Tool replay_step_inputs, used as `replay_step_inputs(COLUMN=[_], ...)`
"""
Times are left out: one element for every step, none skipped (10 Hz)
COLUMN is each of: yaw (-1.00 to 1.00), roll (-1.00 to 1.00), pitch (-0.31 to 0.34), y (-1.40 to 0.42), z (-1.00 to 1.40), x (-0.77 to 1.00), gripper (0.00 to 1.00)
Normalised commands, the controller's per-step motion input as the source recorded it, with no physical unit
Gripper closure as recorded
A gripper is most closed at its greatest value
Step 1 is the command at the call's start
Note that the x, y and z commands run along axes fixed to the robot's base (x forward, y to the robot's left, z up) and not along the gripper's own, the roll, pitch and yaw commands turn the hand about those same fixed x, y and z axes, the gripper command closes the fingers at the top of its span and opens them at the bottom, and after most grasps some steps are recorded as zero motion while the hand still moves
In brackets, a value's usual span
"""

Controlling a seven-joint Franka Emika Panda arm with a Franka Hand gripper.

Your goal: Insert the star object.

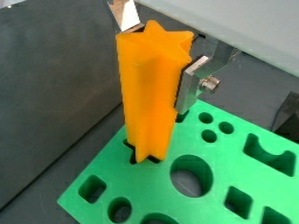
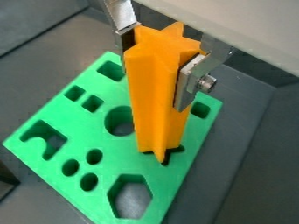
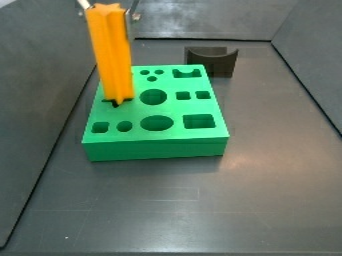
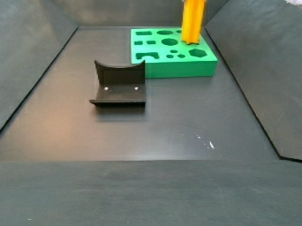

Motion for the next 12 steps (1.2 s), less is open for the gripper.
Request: replay_step_inputs(yaw=[-0.33, -0.43, -0.44, -0.45, -0.41, -0.25, -0.19, -0.18, -0.16, -0.11, -0.09, -0.02], roll=[-0.11, -0.13, -0.14, -0.11, -0.12, -0.09, -0.03, 0.00, 0.04, 0.06, 0.07, 0.06], pitch=[-0.034, -0.053, -0.050, -0.027, -0.034, -0.051, -0.081, -0.121, -0.120, -0.120, -0.131, -0.126], y=[-0.01, -0.07, -0.03, -0.06, -0.08, 0.00, 0.00, 0.00, 0.00, 0.00, 0.00, 0.00], z=[-0.20, -0.19, -0.18, -0.15, -0.18, -0.38, -0.51, -0.58, -0.58, -0.54, -0.52, -0.41], x=[-0.04, -0.02, 0.00, 0.00, 0.00, 0.10, 0.13, 0.09, 0.00, 0.00, 0.00, -0.10], gripper=[1.00, 1.00, 1.00, 1.00, 1.00, 1.00, 1.00, 1.00, 1.00, 1.00, 1.00, 1.00])
